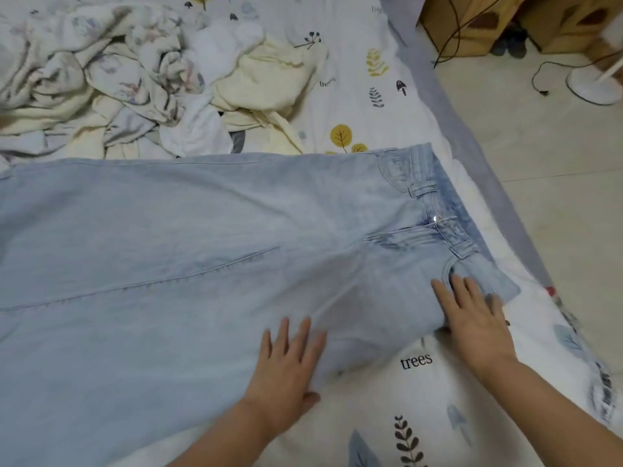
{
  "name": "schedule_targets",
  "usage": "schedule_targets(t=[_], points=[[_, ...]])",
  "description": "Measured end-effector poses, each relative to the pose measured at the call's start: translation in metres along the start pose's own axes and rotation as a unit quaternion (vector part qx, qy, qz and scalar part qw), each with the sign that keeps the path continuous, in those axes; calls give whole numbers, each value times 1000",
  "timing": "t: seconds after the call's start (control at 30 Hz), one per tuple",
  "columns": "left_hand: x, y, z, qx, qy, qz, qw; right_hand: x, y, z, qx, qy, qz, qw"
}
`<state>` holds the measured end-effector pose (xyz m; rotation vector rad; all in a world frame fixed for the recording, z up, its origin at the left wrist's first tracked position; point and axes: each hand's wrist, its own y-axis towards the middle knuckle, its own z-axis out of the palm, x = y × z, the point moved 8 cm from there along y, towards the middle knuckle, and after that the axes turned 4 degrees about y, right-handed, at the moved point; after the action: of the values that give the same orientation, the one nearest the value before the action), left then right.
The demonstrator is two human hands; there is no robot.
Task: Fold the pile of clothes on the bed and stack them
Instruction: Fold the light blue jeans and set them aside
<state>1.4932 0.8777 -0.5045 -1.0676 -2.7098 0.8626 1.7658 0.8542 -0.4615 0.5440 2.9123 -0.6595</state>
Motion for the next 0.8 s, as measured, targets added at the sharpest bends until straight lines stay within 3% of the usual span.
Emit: schedule_targets(t=[0.13,0.27,0.4,0.47,0.7,0.8], points=[[-9,-4,-27,-37,37,4,999,3,6,-6,-3,-71,-84,994],[-13,-15,-45,-143,42,56,987,-3,-4,-32,-31,-48,-112,992],[-6,-31,-50,-95,-67,92,989,-20,-26,-67,-135,31,-122,983],[5,-28,-43,-57,-124,66,988,-19,-35,-61,-162,10,-131,978],[31,-1,-44,-137,-235,-45,961,-1,-33,-26,-170,-10,-138,976],[27,3,-41,-124,-189,-29,974,4,-32,-32,-189,-2,-171,967]])
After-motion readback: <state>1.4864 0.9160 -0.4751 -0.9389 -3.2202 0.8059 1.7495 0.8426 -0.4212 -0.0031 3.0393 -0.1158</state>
